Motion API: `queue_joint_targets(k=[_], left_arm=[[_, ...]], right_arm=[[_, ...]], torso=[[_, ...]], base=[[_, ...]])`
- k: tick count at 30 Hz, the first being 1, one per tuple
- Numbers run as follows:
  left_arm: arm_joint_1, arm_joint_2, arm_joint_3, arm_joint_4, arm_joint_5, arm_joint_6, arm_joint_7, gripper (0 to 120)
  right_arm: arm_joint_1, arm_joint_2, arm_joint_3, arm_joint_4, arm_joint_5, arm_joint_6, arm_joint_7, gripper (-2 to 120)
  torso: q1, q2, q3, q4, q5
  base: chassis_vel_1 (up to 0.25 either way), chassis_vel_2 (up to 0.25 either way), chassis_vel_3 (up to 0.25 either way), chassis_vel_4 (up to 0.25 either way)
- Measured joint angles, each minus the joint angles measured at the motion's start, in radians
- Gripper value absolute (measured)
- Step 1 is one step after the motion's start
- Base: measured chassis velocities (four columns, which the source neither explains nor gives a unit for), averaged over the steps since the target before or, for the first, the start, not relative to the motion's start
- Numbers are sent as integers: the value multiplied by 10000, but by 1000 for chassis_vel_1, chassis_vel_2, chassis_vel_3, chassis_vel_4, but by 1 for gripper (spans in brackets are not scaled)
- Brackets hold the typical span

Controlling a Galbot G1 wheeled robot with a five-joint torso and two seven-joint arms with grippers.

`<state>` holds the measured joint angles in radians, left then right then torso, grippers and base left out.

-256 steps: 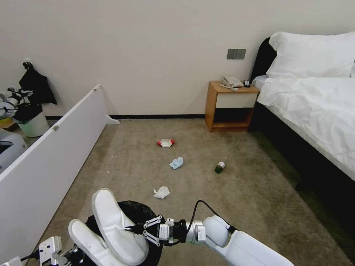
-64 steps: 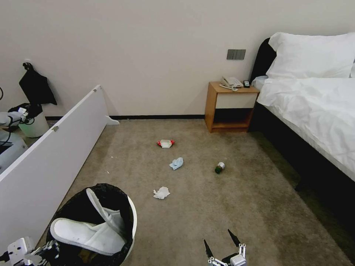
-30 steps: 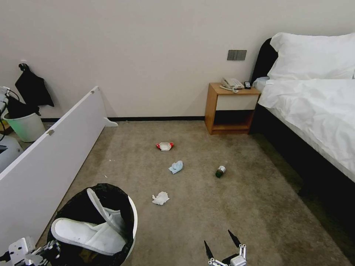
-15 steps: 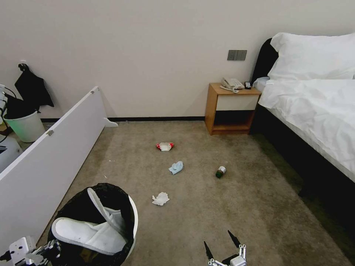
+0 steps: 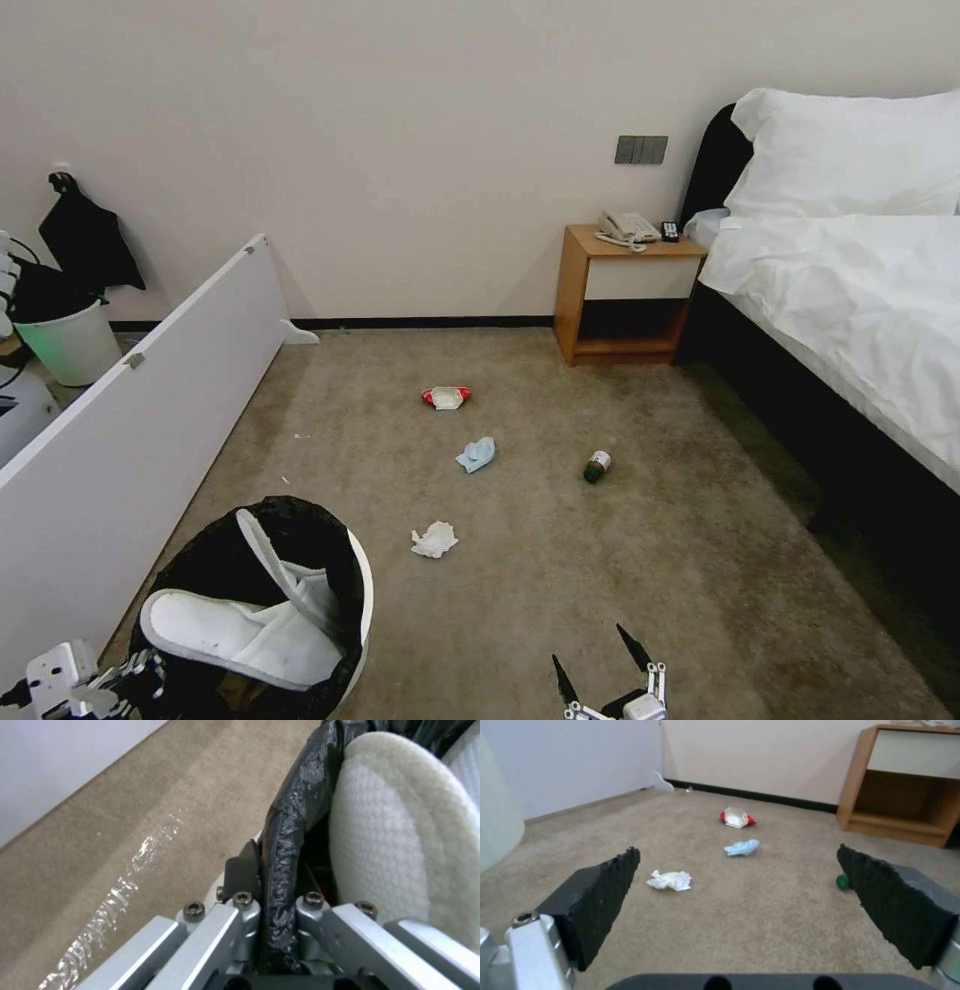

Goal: Pick up the trash bin, then pick up the garbage from the floor and place it into the trash bin.

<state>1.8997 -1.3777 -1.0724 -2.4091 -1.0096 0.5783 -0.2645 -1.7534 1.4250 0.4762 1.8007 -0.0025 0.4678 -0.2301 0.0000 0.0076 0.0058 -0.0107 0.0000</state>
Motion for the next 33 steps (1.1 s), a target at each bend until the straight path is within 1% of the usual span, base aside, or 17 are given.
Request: queue_joint_targets(k=[33], left_arm=[[36, -23, -5, -22, -17, -19, 29, 2]], right_arm=[[-48, 60, 83, -17, -69, 149, -128, 100]], torso=[[0, -1, 0, 0, -1]], base=[[-86, 83, 82, -88]])
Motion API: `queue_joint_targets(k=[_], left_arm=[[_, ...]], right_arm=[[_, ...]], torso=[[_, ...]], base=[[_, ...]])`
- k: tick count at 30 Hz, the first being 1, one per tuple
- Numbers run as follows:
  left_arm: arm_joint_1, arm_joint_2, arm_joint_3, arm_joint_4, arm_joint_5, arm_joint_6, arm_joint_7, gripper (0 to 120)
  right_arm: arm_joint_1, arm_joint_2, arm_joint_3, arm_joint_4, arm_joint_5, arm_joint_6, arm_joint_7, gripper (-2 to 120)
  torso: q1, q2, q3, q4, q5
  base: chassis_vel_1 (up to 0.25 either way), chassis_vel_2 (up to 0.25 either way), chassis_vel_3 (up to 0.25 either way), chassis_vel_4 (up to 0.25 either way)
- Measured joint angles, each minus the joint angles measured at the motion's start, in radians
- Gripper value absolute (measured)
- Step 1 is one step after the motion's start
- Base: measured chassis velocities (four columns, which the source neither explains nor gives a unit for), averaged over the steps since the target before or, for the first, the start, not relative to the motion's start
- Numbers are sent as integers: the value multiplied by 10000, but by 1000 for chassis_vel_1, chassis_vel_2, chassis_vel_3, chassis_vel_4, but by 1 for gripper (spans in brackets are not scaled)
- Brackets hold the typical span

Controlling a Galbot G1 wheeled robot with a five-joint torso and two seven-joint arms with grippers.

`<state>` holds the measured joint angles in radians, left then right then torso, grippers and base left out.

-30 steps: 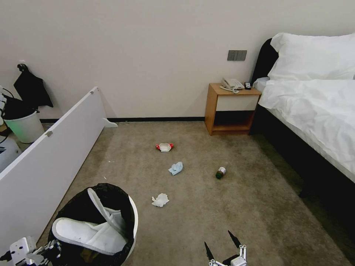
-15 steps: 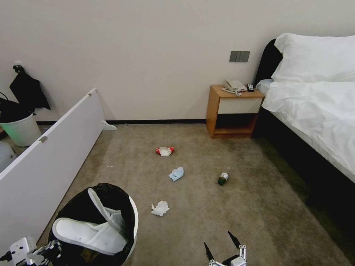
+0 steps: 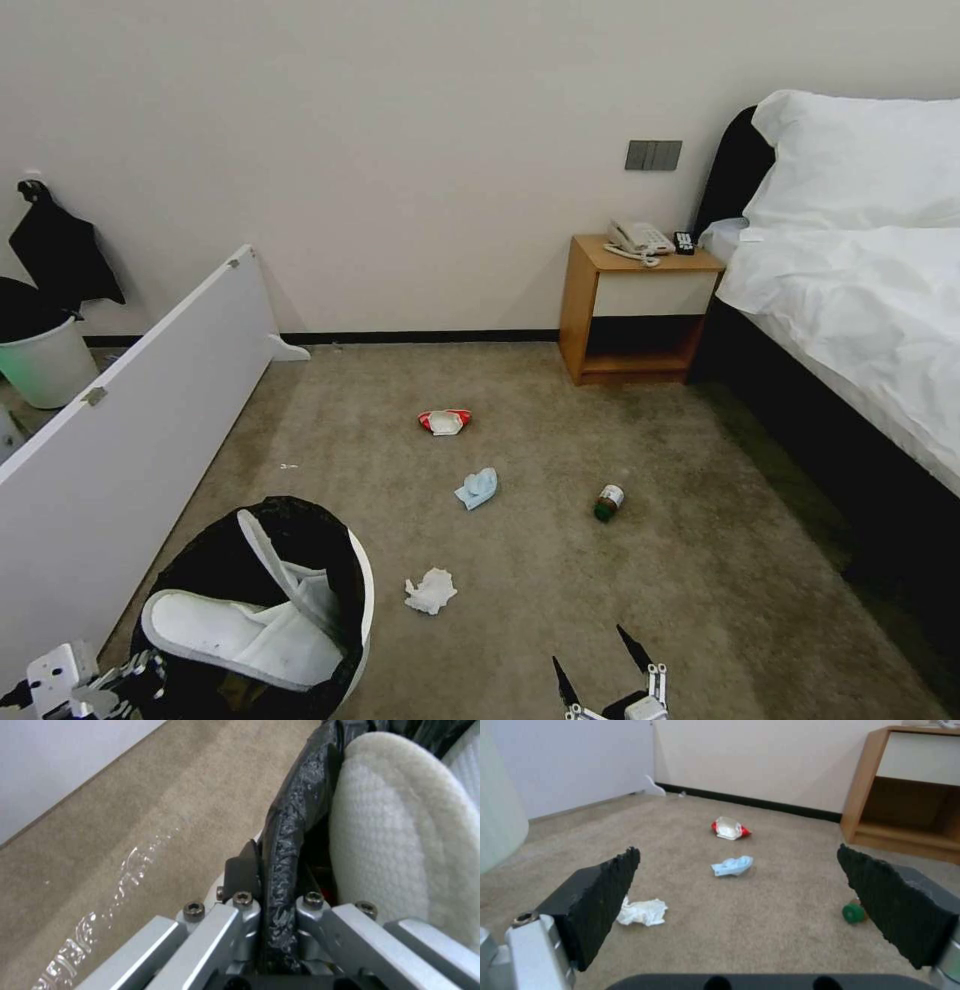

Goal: Pick up the trash bin, then pick up the garbage from the floor and place it into the trash bin.

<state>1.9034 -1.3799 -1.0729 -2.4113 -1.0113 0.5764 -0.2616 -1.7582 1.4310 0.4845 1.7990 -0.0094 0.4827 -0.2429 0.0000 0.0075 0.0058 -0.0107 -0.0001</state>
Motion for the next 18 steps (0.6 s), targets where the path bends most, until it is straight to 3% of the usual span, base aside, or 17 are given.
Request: queue_joint_targets(k=[18], left_arm=[[-25, 24, -6, -3, -8, -8, 1, 2]], right_arm=[[-2, 29, 26, 0, -46, 67, -23, 100]], torso=[[0, 1, 0, 0, 1]], base=[[-24, 139, 23, -130]])
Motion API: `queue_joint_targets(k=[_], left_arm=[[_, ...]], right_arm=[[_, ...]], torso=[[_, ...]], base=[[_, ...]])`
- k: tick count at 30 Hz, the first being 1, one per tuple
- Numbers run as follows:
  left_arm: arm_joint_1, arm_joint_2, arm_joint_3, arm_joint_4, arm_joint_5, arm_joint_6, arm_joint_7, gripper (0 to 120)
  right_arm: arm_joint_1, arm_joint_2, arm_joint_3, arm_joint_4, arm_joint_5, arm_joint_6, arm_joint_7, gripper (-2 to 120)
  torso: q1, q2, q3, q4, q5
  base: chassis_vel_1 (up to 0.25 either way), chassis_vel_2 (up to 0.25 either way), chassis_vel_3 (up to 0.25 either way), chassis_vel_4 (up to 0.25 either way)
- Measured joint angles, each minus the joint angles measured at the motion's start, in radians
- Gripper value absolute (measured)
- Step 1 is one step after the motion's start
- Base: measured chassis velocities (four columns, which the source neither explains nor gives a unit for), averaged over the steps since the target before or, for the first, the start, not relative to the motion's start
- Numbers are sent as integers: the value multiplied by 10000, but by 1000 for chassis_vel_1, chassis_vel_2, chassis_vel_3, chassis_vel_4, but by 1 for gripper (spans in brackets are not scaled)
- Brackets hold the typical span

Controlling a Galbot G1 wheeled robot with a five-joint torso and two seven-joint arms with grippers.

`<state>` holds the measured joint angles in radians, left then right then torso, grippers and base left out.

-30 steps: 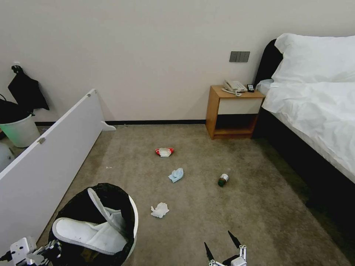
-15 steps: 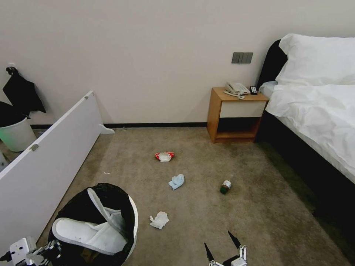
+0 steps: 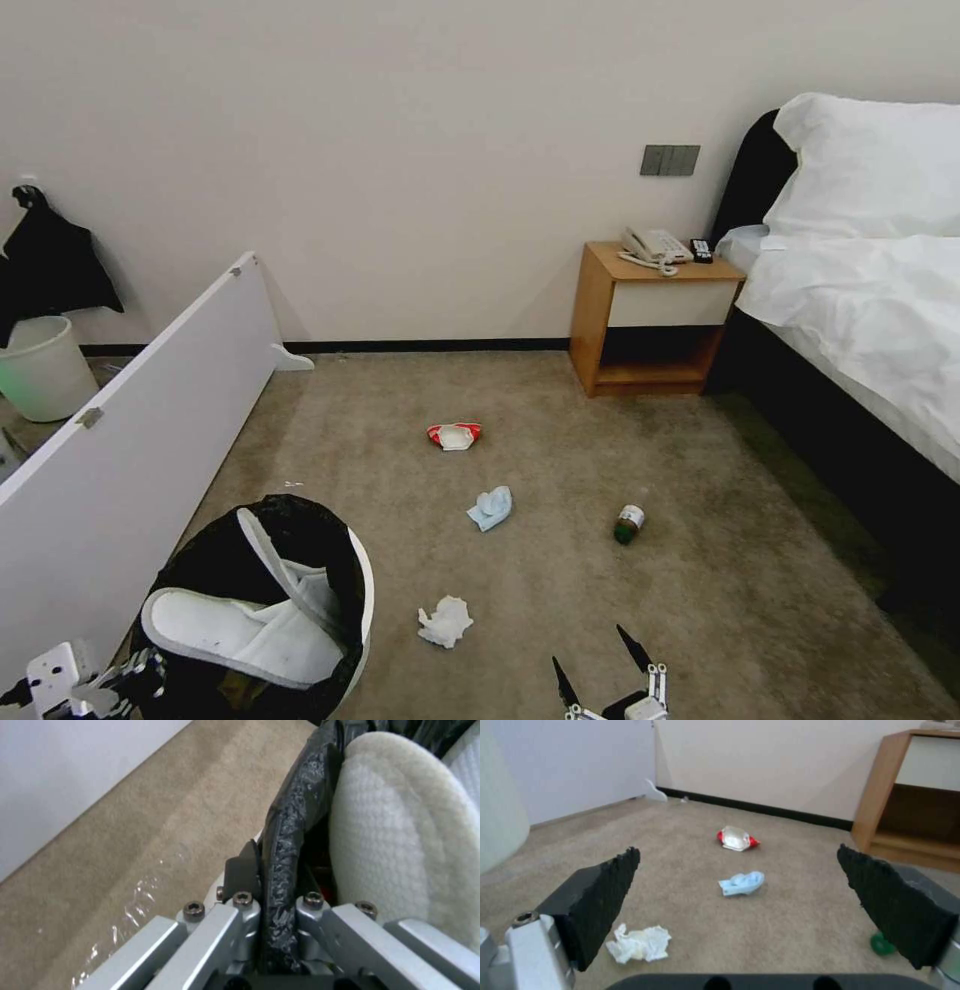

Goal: Pick up the trash bin, then pick up the garbage from the floor and place it into the trash bin.

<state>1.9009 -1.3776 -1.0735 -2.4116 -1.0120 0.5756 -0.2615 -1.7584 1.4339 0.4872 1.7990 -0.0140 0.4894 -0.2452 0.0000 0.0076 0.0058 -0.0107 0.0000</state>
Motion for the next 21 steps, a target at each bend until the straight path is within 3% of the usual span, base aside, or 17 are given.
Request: queue_joint_targets(k=[21], left_arm=[[-13, 41, -26, -8, -34, -2, -19, 2]], right_arm=[[-16, -12, 13, 3, -72, 79, -50, 100]], torso=[[0, 0, 0, 0, -2]], base=[[39, 182, -38, -179]])
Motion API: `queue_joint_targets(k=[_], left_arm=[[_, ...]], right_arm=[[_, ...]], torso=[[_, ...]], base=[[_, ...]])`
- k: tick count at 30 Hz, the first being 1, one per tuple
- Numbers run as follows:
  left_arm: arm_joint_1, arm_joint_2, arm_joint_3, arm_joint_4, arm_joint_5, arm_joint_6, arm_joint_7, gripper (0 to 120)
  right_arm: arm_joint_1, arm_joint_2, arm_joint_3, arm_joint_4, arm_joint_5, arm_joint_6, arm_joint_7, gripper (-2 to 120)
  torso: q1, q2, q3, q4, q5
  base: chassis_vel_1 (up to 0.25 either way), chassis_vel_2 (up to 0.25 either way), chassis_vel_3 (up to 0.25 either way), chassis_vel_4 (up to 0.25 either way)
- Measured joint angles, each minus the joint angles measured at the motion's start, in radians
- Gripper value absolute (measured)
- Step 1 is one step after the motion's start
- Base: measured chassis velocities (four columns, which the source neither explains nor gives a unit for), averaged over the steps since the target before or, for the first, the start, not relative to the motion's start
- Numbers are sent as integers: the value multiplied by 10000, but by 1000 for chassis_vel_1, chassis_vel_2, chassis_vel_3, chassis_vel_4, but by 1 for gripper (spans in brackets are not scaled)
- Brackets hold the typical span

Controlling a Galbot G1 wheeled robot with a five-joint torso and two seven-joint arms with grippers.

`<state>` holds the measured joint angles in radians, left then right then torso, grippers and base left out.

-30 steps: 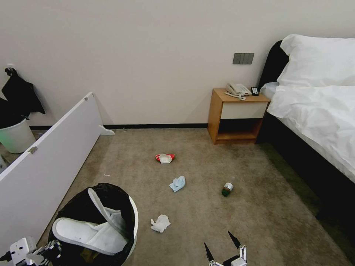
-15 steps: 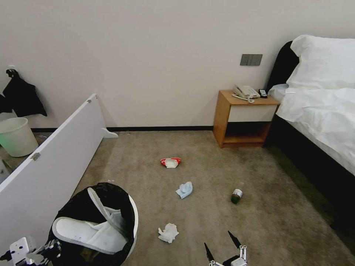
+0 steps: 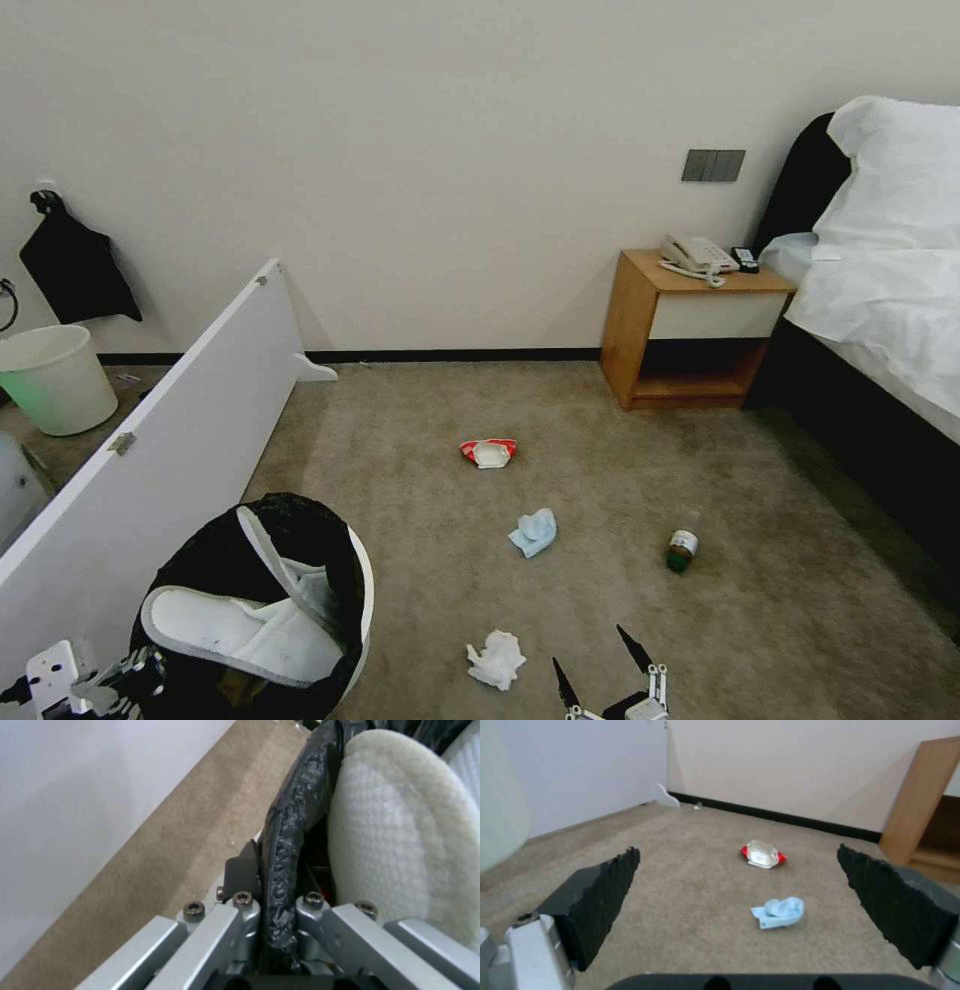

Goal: Pick up the trash bin, then pick up the garbage from the floor and place it into the trash bin.

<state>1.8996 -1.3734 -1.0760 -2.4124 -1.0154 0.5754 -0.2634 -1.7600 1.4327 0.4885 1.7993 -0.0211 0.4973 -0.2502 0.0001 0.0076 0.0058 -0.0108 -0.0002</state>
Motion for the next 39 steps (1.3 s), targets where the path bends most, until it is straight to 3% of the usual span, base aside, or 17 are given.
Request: queue_joint_targets(k=[34, 37, 39], left_arm=[[29, -35, 106, 6, 37, 0, 18, 2], [35, -39, 136, -3, 39, 4, 19, 2], [42, -18, 102, -30, 37, 14, 19, 2]], right_arm=[[69, -78, -103, -76, -154, 19, 200, 100], [93, -157, -214, -76, -156, -208, 234, 100], [197, -344, -354, -43, -148, -844, 325, 100]], torso=[[0, 0, 0, 1, 2], [0, 0, -1, 0, 2], [0, 0, -1, -2, 2]], base=[[-3, 14, 2, -10], [0, 0, 0, 0], [0, 0, 0, 0]])
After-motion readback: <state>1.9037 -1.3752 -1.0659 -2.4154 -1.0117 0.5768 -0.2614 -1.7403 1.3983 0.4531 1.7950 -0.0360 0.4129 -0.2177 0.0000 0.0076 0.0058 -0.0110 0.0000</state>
